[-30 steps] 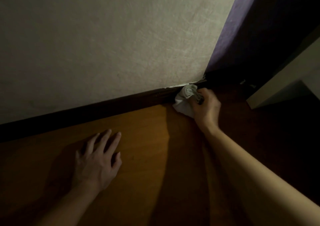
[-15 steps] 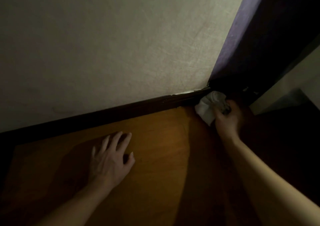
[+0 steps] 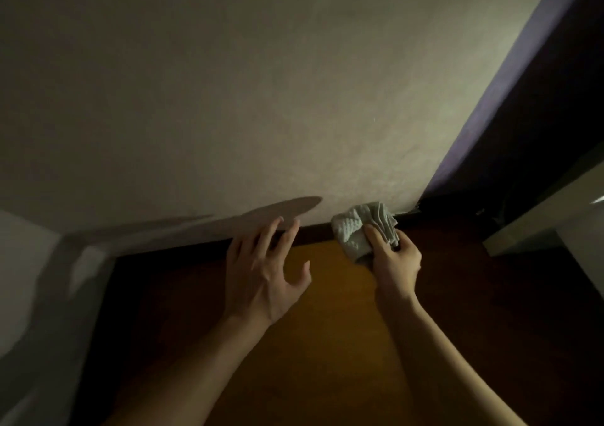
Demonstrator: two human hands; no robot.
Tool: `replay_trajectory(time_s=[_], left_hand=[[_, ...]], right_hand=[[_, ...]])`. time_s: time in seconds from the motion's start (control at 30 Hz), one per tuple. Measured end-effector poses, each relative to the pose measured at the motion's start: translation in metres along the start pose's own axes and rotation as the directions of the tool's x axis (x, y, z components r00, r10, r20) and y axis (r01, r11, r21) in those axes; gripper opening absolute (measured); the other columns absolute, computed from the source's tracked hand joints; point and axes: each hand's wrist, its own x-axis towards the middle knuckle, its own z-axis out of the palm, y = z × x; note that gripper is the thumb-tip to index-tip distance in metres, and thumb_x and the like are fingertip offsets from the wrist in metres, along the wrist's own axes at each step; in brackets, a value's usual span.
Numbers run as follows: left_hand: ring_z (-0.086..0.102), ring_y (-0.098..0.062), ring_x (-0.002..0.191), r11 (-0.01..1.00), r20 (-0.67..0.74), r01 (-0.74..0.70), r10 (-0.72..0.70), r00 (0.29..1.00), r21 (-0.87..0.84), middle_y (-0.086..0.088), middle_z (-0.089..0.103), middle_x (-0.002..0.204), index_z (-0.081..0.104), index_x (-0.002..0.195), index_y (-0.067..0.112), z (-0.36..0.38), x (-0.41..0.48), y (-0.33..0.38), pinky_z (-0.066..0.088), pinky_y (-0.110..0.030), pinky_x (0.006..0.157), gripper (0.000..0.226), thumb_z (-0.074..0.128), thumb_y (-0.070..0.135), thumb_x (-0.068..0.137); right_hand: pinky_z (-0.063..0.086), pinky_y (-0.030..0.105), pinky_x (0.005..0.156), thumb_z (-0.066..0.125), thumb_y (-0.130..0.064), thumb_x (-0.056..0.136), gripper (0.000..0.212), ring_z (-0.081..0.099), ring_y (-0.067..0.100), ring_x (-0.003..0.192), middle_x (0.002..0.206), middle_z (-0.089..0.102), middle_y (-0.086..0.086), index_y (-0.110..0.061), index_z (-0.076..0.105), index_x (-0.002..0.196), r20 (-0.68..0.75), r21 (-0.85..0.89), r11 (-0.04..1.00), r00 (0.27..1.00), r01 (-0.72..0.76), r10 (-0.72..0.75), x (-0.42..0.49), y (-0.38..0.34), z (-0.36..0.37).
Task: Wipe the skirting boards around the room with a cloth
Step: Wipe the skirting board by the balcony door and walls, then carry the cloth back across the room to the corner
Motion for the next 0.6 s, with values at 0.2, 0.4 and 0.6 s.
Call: replay_trajectory(time_s=[0.2, 0.4, 0.6], left_hand=[[0.044, -0.027, 0.139, 0.994, -0.018, 0.071, -0.073, 0.997, -0.079, -0.003, 0.048, 0.152, 0.045, 0.15, 0.028, -0.171, -0.011, 0.028, 0.035, -0.056, 0.113, 0.065, 0.047, 0.057, 0.092], [0.047, -0.028, 0.138, 0.995, -0.014, 0.06, -0.062, 0.998, -0.08, -0.006, 0.05, 0.151, 0.047, 0.149, 0.024, -0.383, -0.017, 0.068, 0.035, -0.053, 0.114, 0.065, 0.036, 0.06, 0.096], [0.055, -0.029, 0.131, 0.99, -0.096, 0.085, -0.096, 0.991, -0.112, -0.008, 0.057, 0.143, 0.058, 0.141, 0.019, -0.58, -0.021, 0.112, 0.044, -0.056, 0.106, 0.062, 0.043, 0.054, 0.092]], right_hand=[[0.045, 0.016, 0.043, 0.074, -0.046, 0.082, 0.034, 0.064, 0.012, 0.06, 0.076, 0.069, 0.007, -0.012, 0.073, 0.089, 0.018, -0.127, 0.992, 1.0, 0.013, -0.011, -0.08, -0.159, 0.007], [0.053, 0.027, 0.059, 0.07, -0.037, 0.088, 0.019, 0.067, 0.003, 0.061, 0.069, 0.071, -0.007, -0.018, 0.069, 0.083, 0.134, -0.233, 0.972, 0.991, 0.016, 0.015, -0.153, -0.35, 0.009], [0.048, 0.026, 0.05, 0.069, -0.049, 0.083, 0.032, 0.063, 0.01, 0.053, 0.06, 0.067, -0.001, -0.017, 0.065, 0.075, 0.15, -0.294, 0.947, 0.985, 0.128, -0.087, -0.219, -0.532, 0.009]])
